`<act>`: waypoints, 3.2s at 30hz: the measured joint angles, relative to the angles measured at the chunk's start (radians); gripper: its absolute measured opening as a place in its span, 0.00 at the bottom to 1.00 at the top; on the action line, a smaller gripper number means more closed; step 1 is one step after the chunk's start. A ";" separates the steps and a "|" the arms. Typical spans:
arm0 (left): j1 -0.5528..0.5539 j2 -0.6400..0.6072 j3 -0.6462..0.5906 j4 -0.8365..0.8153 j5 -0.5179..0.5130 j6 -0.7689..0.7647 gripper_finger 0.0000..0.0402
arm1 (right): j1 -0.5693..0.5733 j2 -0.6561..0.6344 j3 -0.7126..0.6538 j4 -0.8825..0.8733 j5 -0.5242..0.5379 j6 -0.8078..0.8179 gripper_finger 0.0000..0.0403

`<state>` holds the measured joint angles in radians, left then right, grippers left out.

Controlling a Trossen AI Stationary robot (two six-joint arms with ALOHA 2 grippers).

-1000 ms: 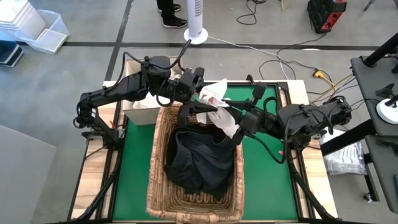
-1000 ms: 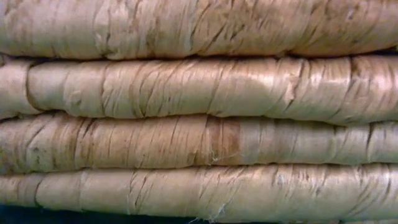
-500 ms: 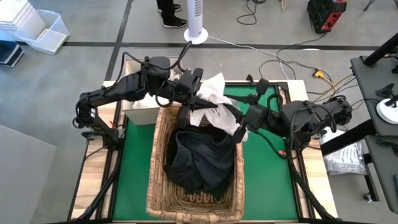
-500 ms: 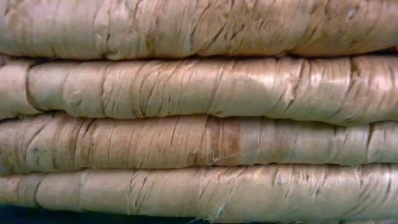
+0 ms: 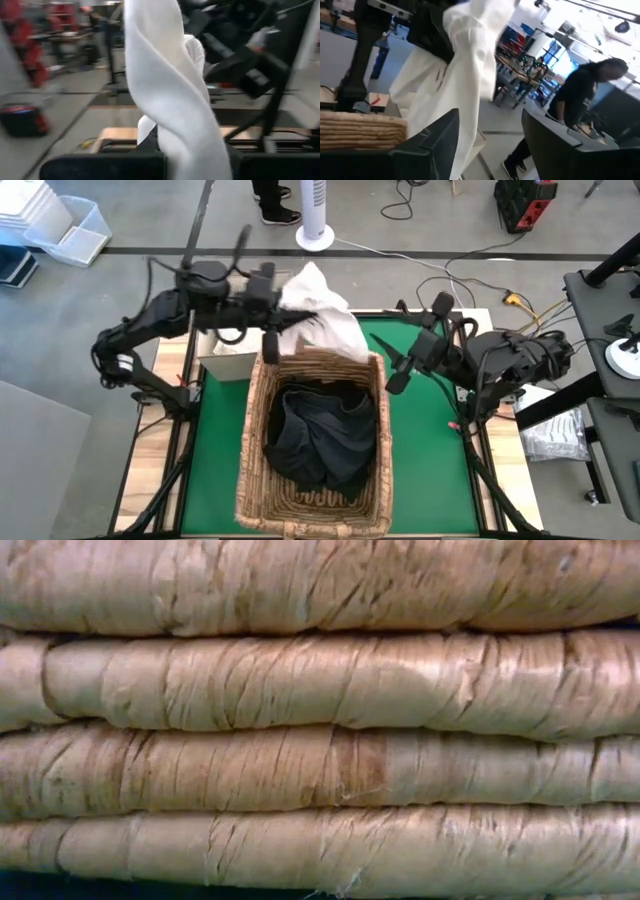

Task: Pick & Place Cloths
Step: Put the white shorts into the gray laundry organizer

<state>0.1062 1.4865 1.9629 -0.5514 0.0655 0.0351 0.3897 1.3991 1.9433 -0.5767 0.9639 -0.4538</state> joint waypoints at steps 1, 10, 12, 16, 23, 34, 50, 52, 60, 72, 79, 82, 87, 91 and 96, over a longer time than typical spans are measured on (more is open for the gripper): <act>0.000 -0.014 0.000 -0.019 -0.041 0.007 0.00 | -0.001 -0.001 0.004 -0.008 0.009 0.009 0.52; 0.000 -0.144 0.000 -0.189 -0.431 0.010 0.00 | -0.001 -0.023 0.001 -0.041 0.059 0.035 0.52; 0.000 -0.168 0.000 -0.229 -0.512 -0.003 0.00 | -0.001 -0.027 0.001 -0.063 0.061 0.055 0.52; 0.007 -0.205 0.000 -0.302 -0.642 -0.051 0.00 | -0.001 -0.031 0.001 -0.096 0.099 0.089 0.51; 0.062 -0.216 0.000 -0.392 -0.670 -0.189 0.00 | -0.003 -0.036 0.001 -0.108 0.137 0.095 0.51; 0.183 -0.150 0.000 -0.537 -0.639 -0.205 0.00 | -0.003 -0.038 0.000 -0.121 0.137 0.110 0.51; 0.342 -0.065 0.000 -0.651 -0.602 -0.202 0.00 | -0.018 -0.038 0.000 -0.221 0.138 0.211 0.51; 0.361 -0.058 0.000 -0.656 -0.602 -0.202 0.00 | -0.023 -0.038 0.000 -0.222 0.138 0.211 0.51; 0.431 -0.035 0.000 -0.715 -0.602 -0.202 0.00 | -0.031 -0.038 0.000 -0.242 0.138 0.228 0.51; 0.484 0.008 0.000 -0.779 -0.533 -0.202 0.00 | -0.035 -0.038 0.000 -0.285 0.138 0.278 0.51; 0.502 0.035 0.000 -0.872 -0.553 -0.204 0.00 | -0.035 -0.037 0.000 -0.288 0.138 0.286 0.51; 0.508 0.050 -0.002 -0.884 -0.573 -0.202 0.00 | -0.035 -0.037 0.000 -0.288 0.138 0.286 0.51; 0.520 0.074 -0.002 -0.884 -0.585 -0.203 0.01 | -0.035 -0.037 0.000 -0.288 0.138 0.288 0.51; 0.527 0.090 -0.002 -0.884 -0.675 -0.262 0.05 | -0.035 -0.037 0.000 -0.288 0.138 0.290 0.51; 0.540 0.101 -0.002 -0.886 -0.684 -0.260 0.14 | -0.035 -0.037 0.000 -0.288 0.138 0.300 0.51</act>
<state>0.6460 1.5876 1.9610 -1.4376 -0.6187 -0.2245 0.3542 1.3617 1.9430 -0.8642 1.1019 -0.1535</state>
